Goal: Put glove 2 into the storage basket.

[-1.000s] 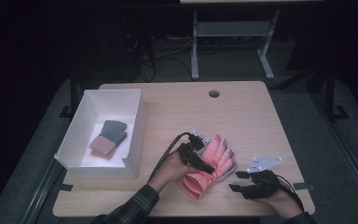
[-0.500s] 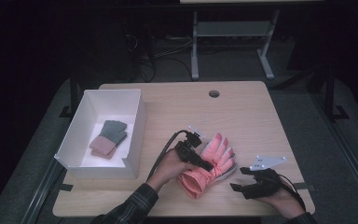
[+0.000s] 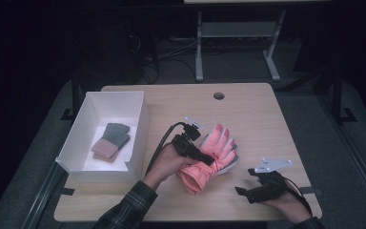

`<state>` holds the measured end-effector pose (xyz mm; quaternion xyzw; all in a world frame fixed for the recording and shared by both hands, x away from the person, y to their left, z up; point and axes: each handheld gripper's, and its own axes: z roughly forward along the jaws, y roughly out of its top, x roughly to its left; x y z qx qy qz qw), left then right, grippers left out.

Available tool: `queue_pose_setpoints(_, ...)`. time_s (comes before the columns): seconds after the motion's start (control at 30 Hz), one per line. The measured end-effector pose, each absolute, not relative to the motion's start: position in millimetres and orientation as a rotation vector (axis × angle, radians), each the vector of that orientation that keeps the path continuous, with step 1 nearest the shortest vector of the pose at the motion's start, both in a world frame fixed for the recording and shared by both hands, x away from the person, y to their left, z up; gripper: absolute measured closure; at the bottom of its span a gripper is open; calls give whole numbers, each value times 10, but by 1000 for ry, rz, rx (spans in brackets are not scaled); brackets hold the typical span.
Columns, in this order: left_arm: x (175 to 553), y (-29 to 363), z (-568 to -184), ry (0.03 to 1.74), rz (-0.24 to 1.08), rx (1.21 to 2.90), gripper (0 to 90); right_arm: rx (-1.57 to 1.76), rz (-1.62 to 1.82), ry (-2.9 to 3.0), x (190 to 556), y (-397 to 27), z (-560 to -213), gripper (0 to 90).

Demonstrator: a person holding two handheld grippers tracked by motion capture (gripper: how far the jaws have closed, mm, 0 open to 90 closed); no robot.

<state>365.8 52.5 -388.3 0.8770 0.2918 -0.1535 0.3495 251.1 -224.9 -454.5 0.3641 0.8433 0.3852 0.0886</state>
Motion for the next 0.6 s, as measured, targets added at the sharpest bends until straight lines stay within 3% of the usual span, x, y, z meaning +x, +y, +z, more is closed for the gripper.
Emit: queue_pose_setpoints(0.6, 3688, 1037, -3122, 807, -253, 2224, 613, 1123, 1109, 2505, 2540, -2261, -4589, 137)
